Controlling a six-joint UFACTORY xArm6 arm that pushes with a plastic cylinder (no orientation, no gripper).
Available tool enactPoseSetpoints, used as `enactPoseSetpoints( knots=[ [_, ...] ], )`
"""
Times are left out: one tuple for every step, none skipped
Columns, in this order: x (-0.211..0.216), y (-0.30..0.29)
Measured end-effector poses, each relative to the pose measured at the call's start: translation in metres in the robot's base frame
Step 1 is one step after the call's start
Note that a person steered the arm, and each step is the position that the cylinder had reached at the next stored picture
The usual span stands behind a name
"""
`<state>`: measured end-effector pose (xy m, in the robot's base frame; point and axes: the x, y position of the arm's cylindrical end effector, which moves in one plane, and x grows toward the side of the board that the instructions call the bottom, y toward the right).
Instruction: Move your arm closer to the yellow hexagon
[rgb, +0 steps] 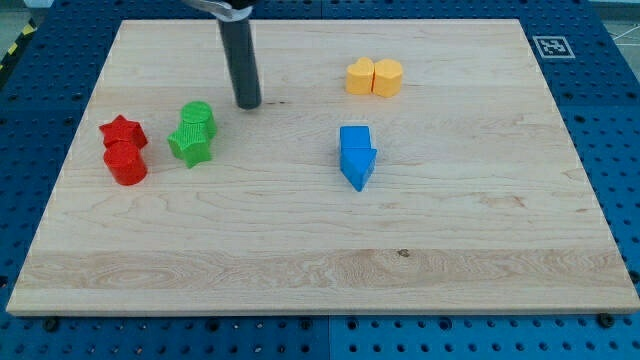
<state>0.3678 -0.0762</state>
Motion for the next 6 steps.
enactPoseSetpoints(
  knots=[
    [0.029, 0.071],
    [0.029, 0.087],
    [0.052, 0.131],
    [0.055, 0.153],
    [0.051, 0.183],
    [0.021, 0.183]
  ],
)
